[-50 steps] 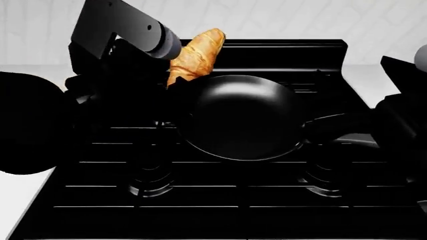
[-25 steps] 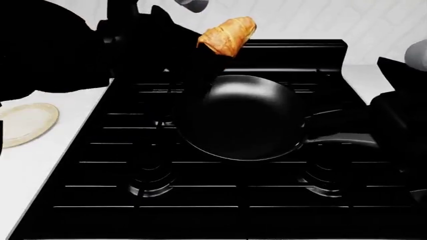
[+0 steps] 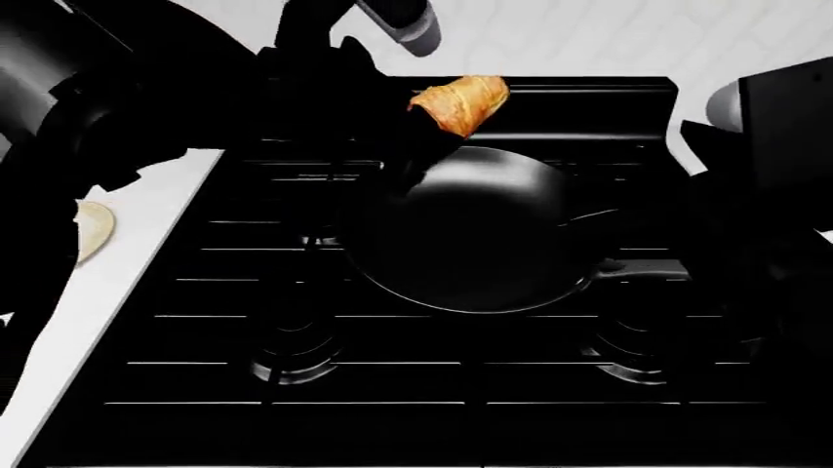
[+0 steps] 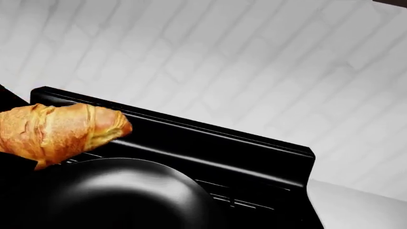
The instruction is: Pick the croissant and place it on the pan. Then turn on the stove to warm the croissant.
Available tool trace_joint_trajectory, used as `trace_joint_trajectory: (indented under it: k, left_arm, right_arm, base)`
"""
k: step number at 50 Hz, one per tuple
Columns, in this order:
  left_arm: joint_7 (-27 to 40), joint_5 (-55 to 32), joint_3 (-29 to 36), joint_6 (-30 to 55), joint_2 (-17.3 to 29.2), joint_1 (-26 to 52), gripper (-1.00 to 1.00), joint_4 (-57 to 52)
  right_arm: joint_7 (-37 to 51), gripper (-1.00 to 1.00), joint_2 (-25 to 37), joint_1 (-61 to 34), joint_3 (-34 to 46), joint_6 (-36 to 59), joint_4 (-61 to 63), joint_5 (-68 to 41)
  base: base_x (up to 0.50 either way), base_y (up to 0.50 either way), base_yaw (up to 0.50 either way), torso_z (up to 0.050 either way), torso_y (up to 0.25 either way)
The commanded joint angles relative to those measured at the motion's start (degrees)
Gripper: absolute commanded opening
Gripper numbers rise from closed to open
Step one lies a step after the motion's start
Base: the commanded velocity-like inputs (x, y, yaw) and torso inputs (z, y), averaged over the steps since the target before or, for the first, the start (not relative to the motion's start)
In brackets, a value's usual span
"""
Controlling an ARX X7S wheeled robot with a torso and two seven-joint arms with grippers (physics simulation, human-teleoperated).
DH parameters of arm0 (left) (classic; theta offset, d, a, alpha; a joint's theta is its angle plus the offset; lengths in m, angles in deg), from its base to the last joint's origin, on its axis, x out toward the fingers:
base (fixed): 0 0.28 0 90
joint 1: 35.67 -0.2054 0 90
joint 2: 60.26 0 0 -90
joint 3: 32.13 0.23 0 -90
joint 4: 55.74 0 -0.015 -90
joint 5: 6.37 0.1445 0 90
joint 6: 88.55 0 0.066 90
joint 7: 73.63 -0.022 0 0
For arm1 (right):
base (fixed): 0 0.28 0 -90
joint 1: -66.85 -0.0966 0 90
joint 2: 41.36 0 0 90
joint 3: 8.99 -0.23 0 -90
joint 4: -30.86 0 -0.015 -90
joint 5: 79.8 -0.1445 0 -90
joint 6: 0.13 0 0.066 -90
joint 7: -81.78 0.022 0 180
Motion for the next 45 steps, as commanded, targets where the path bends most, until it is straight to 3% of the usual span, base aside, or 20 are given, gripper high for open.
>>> trace_joint_trajectory:
  k: [1, 24, 45]
  left_arm:
    - [-5.69, 4.02, 3.78, -5.01, -3.14, -0.44, -1.0, 7.96]
    - [-11.51, 6.64, 4.99, -12.89, -8.22, -2.89, -1.0, 20.29]
    - [-14.2, 6.89, 6.62, -14.49, -8.99, -5.9, -1.0, 21.59]
  right_arm:
    - [-1.82, 1.0, -1.59, -1.22, 1.84, 0.52, -1.91, 2.08]
    - [-0.44, 1.0, -0.04, 0.53, 0.87, -1.14, -0.61, 1.55]
    - [0.92, 1.0, 0.58, 2.02, 0.69, -2.37, 0.31, 1.13]
  base:
    - [0.0, 0.0, 0.0, 0.0, 0.0]
    - [0.0, 0.0, 0.0, 0.0, 0.0]
    - [0.0, 0.0, 0.0, 0.0, 0.0]
